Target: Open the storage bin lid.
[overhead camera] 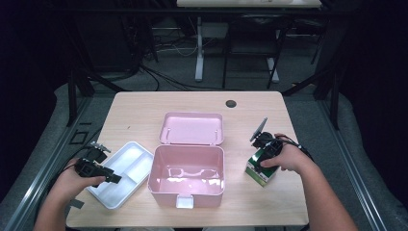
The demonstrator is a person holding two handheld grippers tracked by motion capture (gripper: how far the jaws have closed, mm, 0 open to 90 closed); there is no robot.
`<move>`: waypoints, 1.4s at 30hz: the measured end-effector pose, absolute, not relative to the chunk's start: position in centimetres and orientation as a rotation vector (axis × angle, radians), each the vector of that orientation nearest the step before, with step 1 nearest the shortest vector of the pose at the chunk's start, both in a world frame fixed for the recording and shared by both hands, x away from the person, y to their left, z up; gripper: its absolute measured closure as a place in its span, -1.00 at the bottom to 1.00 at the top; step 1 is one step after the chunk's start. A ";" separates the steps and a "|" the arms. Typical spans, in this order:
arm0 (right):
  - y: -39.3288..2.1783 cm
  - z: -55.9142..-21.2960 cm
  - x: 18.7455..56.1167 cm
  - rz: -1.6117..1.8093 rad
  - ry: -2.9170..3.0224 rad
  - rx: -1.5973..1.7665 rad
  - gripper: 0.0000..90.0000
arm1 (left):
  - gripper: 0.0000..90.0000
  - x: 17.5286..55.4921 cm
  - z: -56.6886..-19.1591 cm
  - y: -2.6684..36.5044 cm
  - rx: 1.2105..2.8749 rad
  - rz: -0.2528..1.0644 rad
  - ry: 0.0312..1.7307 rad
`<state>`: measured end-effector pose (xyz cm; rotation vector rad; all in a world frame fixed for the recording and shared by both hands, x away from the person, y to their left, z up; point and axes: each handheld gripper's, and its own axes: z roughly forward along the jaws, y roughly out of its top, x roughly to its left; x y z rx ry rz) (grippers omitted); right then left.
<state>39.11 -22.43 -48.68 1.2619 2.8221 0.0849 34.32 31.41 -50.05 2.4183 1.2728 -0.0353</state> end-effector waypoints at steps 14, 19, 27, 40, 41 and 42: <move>-22.5 -48.6 39.1 0.087 2.827 1.278 -0.66 | 0.08 34.3 -50.0 31.5 2.418 -0.034 1.272; -22.6 -48.6 39.2 0.094 2.824 1.291 -0.65 | 0.08 34.3 -50.0 31.4 2.419 -0.035 1.269; -22.5 -48.0 39.2 0.117 2.829 1.296 -0.65 | 0.08 34.3 -50.0 31.5 2.412 -0.036 1.274; -20.8 -44.7 38.9 0.122 2.833 1.189 -0.63 | 0.08 34.3 -50.0 31.7 2.412 -0.032 1.273; -20.7 -44.5 38.8 0.125 2.836 1.185 -0.63 | 0.08 34.3 -50.0 31.7 2.411 -0.032 1.271; -20.5 -44.1 38.8 0.124 2.840 1.169 -0.63 | 0.08 34.3 -49.9 31.7 2.411 -0.032 1.271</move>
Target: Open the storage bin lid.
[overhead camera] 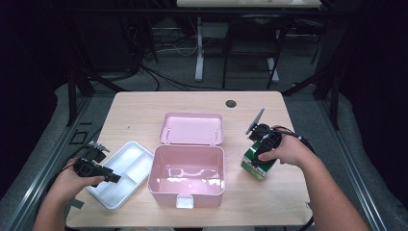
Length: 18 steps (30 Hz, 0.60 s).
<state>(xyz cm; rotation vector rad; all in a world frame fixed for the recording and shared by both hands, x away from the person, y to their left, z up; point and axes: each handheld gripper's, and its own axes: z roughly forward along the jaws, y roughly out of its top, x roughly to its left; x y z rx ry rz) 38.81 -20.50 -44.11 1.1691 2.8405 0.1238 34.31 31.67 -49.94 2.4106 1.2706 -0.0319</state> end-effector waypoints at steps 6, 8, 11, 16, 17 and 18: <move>-19.4 -42.6 38.4 0.112 2.895 0.993 -0.63 | 0.08 34.3 -49.9 31.7 2.411 -0.030 1.271; -19.1 -42.3 38.2 0.095 2.923 0.918 -0.63 | 0.08 34.3 -49.9 31.7 2.411 -0.032 1.269; -18.6 -42.0 37.9 0.070 2.941 0.809 -0.63 | 0.08 34.3 -49.9 31.6 2.411 -0.033 1.270; -18.0 -41.4 37.4 0.079 2.980 0.623 -0.63 | 0.08 34.3 -49.9 31.7 2.410 -0.030 1.269; -17.9 -41.2 37.2 0.087 2.984 0.580 -0.63 | 0.08 34.3 -49.9 31.7 2.407 -0.030 1.274; -17.8 -41.1 37.1 0.100 2.986 0.542 -0.63 | 0.08 34.3 -49.9 31.7 2.407 -0.030 1.274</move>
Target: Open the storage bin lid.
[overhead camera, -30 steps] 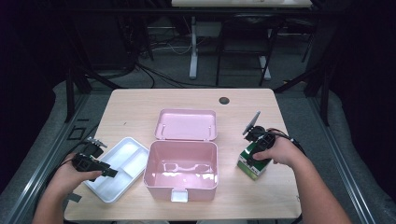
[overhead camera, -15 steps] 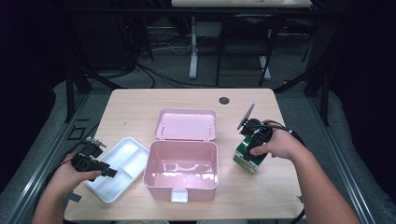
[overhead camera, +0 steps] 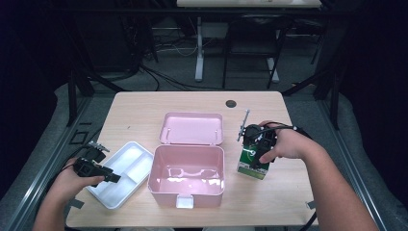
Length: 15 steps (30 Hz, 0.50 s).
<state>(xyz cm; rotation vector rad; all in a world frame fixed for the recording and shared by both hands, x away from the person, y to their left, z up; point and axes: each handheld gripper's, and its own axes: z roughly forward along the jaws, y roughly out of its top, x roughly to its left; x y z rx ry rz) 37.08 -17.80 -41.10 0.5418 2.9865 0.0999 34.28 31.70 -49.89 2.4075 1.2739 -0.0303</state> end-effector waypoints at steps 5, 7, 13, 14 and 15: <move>-17.2 -40.2 36.4 0.110 3.012 0.399 -0.63 | 0.08 34.3 -49.9 31.7 2.416 -0.031 1.262; -16.9 -39.8 36.2 0.115 3.026 0.369 -0.63 | 0.08 34.3 -49.8 31.7 2.416 -0.030 1.262; -16.2 -38.5 35.6 0.107 3.031 0.315 -0.63 | 0.08 34.3 -49.8 31.7 2.414 -0.031 1.265; -16.1 -38.3 35.5 0.109 3.036 0.311 -0.63 | 0.08 34.3 -49.8 31.7 2.413 -0.031 1.266; -16.0 -38.0 35.4 0.112 3.031 0.306 -0.63 | 0.08 34.3 -49.9 31.7 2.413 -0.031 1.265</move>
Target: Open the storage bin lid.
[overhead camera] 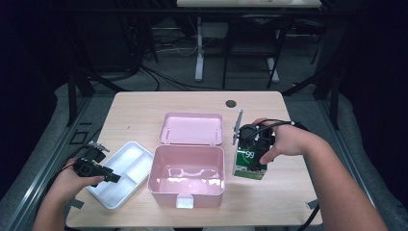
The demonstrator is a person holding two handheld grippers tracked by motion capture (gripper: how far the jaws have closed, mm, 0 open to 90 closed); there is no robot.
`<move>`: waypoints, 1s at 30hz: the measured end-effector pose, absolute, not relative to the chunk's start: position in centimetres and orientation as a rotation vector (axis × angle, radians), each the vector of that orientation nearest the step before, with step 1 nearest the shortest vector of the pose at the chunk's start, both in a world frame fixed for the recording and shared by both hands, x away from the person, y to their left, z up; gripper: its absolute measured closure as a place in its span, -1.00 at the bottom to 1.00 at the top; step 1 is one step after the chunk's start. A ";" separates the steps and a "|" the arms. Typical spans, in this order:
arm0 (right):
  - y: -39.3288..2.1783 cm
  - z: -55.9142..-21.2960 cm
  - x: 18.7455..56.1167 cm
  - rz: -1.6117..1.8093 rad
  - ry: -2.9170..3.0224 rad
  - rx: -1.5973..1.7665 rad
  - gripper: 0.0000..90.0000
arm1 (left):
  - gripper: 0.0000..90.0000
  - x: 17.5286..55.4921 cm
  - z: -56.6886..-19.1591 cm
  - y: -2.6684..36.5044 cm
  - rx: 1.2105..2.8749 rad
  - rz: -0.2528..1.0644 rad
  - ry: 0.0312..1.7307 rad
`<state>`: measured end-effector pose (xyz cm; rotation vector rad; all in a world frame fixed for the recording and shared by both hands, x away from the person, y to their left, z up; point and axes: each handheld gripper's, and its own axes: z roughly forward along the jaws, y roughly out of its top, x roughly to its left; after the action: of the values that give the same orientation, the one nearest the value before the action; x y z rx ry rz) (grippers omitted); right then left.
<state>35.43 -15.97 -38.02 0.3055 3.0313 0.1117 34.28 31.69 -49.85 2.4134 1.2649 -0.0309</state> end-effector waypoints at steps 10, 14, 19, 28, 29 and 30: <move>-14.6 -35.6 34.6 0.101 3.034 0.255 -0.63 | 0.08 34.3 -49.8 31.7 2.416 -0.030 1.258; -13.6 -35.0 34.4 0.100 3.043 0.246 -0.62 | 0.08 34.3 -49.8 31.7 2.418 -0.029 1.255; -11.6 -34.7 34.3 0.108 3.060 0.223 -0.62 | 0.08 34.3 -49.8 31.7 2.420 -0.030 1.254; -7.4 -34.7 34.3 0.120 3.089 0.209 -0.62 | 0.08 34.3 -49.8 31.6 2.421 -0.027 1.251; -7.0 -34.7 34.2 0.114 3.091 0.200 -0.62 | 0.08 34.3 -49.8 31.6 2.422 -0.028 1.251; -6.6 -34.8 34.2 0.116 3.093 0.188 -0.62 | 0.08 34.3 -49.8 31.6 2.421 -0.028 1.251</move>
<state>34.22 -6.58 -34.80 0.1880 3.0933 0.1157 34.30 31.63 -49.78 2.4213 1.2507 -0.0276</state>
